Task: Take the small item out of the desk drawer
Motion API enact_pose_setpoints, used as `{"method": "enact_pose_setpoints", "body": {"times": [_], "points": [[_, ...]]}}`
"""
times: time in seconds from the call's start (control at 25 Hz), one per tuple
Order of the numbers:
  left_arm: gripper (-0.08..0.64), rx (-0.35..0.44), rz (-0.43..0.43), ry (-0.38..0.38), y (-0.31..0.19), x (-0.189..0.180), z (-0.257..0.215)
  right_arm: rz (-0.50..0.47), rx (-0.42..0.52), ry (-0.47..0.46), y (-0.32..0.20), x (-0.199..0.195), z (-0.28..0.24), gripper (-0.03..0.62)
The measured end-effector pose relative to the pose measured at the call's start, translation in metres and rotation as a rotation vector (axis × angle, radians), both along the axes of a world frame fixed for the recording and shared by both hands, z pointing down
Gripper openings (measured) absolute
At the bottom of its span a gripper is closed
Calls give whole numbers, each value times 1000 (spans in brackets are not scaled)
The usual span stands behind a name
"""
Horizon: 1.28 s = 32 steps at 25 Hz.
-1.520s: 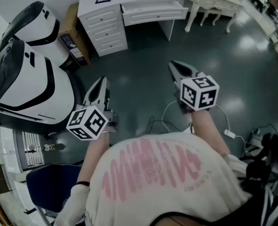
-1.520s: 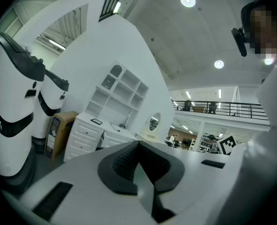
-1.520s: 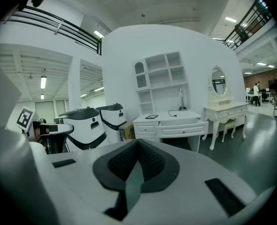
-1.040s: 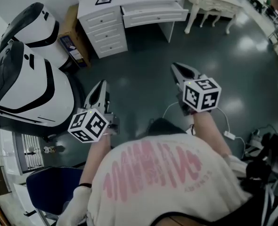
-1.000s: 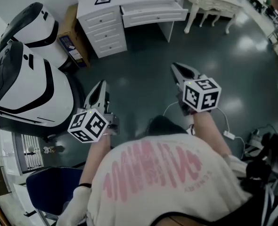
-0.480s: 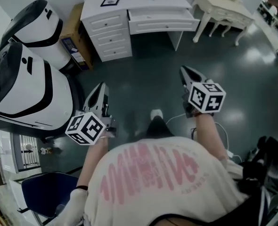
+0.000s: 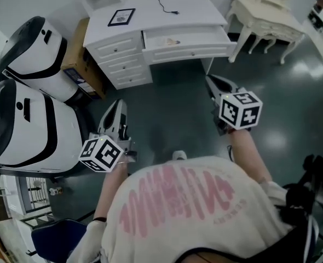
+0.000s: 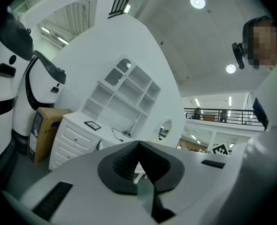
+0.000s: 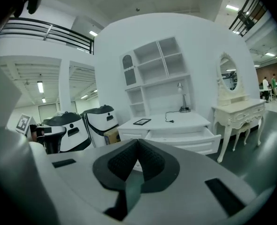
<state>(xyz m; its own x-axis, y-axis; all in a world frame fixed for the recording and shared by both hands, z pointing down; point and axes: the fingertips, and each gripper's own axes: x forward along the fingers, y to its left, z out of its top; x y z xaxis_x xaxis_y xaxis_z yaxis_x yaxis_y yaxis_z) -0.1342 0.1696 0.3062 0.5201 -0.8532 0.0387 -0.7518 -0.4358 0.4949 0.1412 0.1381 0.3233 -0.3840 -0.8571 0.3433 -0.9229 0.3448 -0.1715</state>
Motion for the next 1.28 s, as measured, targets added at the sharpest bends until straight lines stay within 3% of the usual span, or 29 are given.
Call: {"method": "enact_pose_setpoints", "body": {"times": [0.32, 0.68, 0.96, 1.16, 1.28], "points": [[28, -46, -38, -14, -90, 29, 20, -53, -29, 1, -93, 26, 18, 17], [28, -33, 29, -18, -127, 44, 24, -71, -70, 22, -129, 25, 41, 17], [28, -137, 65, -11, -215, 46, 68, -21, -196, 14, -207, 31, 86, 17], [28, -144, 96, -36, -295, 33, 66, 5, -216, -130, -284, 15, 91, 17], [28, -146, 119, -37, -338, 24, 65, 67, -239, -148, -322, 21, 103, 17]]}}
